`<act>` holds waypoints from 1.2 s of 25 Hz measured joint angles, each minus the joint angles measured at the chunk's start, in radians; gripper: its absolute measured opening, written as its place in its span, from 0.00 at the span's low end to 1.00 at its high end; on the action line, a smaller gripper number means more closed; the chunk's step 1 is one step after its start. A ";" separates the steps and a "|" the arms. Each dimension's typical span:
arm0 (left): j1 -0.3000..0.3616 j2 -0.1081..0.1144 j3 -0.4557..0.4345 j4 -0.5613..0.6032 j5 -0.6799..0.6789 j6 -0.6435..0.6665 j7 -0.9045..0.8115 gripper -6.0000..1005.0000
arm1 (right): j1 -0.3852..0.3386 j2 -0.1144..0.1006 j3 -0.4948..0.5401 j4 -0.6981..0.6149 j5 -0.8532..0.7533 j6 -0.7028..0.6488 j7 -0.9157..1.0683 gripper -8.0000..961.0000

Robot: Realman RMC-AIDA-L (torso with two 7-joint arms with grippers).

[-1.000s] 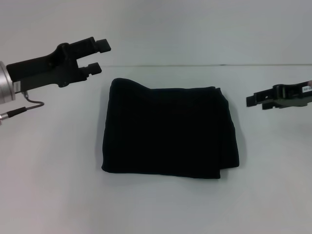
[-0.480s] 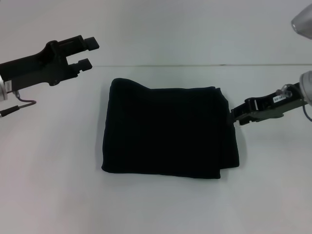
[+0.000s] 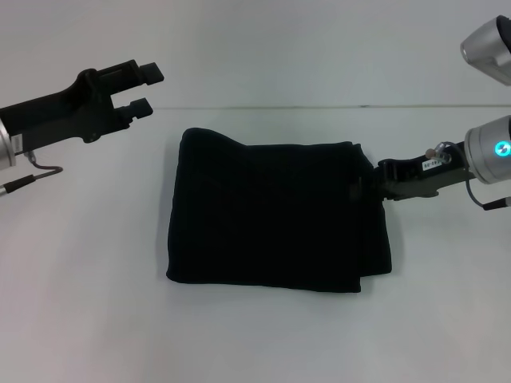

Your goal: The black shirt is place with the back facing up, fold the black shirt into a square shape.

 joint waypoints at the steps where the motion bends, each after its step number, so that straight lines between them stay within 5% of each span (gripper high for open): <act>1: 0.000 -0.001 0.000 -0.001 0.000 -0.001 0.000 0.73 | 0.000 0.000 -0.001 0.007 0.007 0.006 0.000 0.43; 30: 0.007 -0.007 -0.002 -0.002 -0.001 -0.011 0.003 0.73 | 0.010 0.048 -0.016 0.109 0.011 0.169 -0.006 0.42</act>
